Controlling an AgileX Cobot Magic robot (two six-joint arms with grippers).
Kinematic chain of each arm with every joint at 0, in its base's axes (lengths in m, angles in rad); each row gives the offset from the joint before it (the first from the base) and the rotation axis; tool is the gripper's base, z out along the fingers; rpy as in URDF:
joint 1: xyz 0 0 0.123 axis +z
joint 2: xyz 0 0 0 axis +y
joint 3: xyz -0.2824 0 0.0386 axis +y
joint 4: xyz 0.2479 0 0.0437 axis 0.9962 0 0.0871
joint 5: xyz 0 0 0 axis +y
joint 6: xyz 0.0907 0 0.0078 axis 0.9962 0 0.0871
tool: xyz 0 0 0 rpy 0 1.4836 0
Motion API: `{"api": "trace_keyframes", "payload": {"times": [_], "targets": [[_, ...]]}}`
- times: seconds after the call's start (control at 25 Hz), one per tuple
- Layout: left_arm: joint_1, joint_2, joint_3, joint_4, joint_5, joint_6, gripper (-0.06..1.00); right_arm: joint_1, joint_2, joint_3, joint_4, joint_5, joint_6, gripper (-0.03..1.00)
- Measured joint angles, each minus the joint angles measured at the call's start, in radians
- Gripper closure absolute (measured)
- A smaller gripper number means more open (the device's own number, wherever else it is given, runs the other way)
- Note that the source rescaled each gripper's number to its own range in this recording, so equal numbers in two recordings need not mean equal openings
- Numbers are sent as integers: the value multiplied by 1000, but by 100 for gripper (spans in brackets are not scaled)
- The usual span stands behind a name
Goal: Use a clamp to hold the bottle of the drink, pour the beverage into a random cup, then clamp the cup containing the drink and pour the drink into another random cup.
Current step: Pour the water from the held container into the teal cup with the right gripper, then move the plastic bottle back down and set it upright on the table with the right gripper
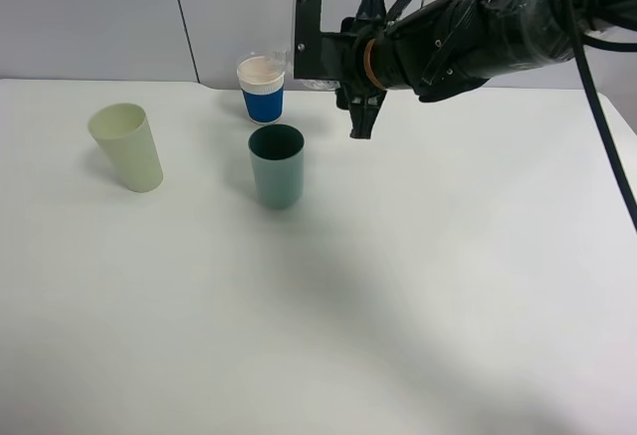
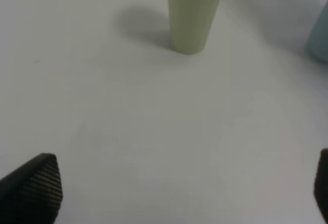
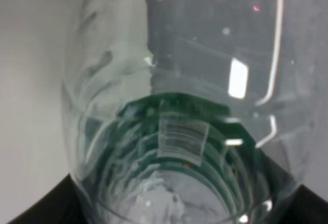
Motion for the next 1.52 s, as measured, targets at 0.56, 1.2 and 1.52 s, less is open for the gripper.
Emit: {"api": "trace_keyframes", "payload": {"times": [0.56,1.2,1.52], "targets": [[0,0,0,0,0,0,-6,0,-61,0,399,-44,380,97],[0,0,0,0,0,0,-6,-1,-166,77,979,-124,-120,97],[0,0,0,0,0,0,-6,-64,-240,244,1315,-325,-488,97]]}}
